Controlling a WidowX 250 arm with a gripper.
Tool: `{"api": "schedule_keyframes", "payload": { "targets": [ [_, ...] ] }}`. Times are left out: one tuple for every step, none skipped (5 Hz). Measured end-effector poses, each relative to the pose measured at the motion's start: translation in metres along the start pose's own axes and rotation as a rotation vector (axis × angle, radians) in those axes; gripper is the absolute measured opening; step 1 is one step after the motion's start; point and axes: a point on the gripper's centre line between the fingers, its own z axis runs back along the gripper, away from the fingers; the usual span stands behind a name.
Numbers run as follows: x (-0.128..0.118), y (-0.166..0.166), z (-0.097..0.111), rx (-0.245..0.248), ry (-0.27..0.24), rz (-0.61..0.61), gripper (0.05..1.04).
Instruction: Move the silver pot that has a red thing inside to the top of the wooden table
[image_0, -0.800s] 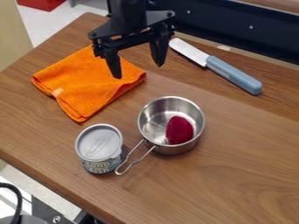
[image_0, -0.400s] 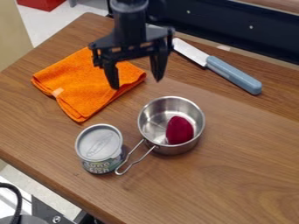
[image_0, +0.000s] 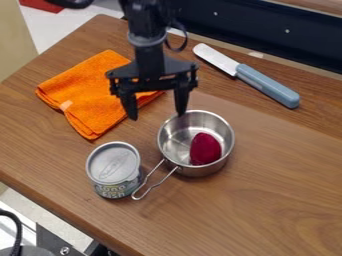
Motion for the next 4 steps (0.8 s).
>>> {"api": "schedule_keyframes", "payload": {
  "targets": [
    [-0.001,0.001,-0.018,0.018,0.053,-0.029,0.995],
    [0.002,-0.002,-0.029,0.018,0.027,-0.043,0.995],
    [-0.002,-0.002,-0.044,0.028,0.065,-0.055,0.975],
    [-0.003,-0.006,-0.048,0.032,0.052,-0.063,0.875]
  ]
}}
